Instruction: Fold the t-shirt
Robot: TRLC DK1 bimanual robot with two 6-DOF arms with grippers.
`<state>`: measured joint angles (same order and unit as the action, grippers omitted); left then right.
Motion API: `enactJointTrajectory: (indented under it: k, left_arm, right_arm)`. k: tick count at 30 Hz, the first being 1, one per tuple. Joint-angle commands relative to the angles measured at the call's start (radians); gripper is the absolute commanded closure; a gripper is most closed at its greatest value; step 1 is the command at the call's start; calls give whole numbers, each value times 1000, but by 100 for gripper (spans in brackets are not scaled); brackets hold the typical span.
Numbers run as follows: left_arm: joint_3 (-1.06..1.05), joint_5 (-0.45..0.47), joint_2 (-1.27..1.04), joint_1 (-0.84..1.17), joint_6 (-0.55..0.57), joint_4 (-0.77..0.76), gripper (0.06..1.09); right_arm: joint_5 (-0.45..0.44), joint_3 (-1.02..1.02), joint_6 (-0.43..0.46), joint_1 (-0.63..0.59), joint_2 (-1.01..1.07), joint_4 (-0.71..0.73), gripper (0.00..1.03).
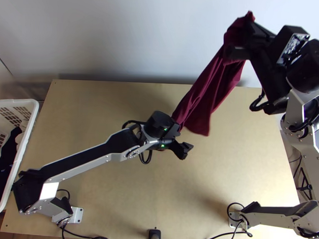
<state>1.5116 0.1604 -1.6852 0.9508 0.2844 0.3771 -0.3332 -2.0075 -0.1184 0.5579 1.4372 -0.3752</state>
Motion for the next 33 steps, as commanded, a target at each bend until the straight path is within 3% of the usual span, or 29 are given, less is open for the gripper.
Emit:
enactJointTrajectory:
  k: [1, 8, 17, 18, 19, 20, 21, 30, 33]
  left_arm:
    - [-30, -73, -68, 45, -1, -67, 11]
    - [-42, -283, -212, -17, -44, -210, 11]
    - [-44, -374, -320, -112, -51, -423, 14]
    - [-48, -386, -320, -113, -47, -442, 24]
    - [-53, -392, -315, -112, -36, -455, 42]
    - [-59, -392, -309, -112, -33, -469, 67]
    - [-62, -391, -303, -109, -34, -480, 101]
    - [-87, -358, -30, -104, -77, -389, 105]
    - [-82, -257, 94, -173, -70, -377, 105]
  right_arm:
    - [-21, -97, 25, 63, 48, -24, 100]
    - [-27, -100, 17, 119, 22, -65, 100]
    - [-27, -42, 16, 129, -35, -110, 100]
    - [-27, -33, 16, 129, -40, -110, 100]
    - [-27, -25, 16, 128, -43, -110, 100]
    - [-27, -19, 16, 126, -47, -110, 100]
    - [-27, -11, 16, 123, -49, -110, 100]
    - [-27, 55, 19, 68, -64, -103, 100]
    - [-27, 81, 17, 56, -75, -88, 100]
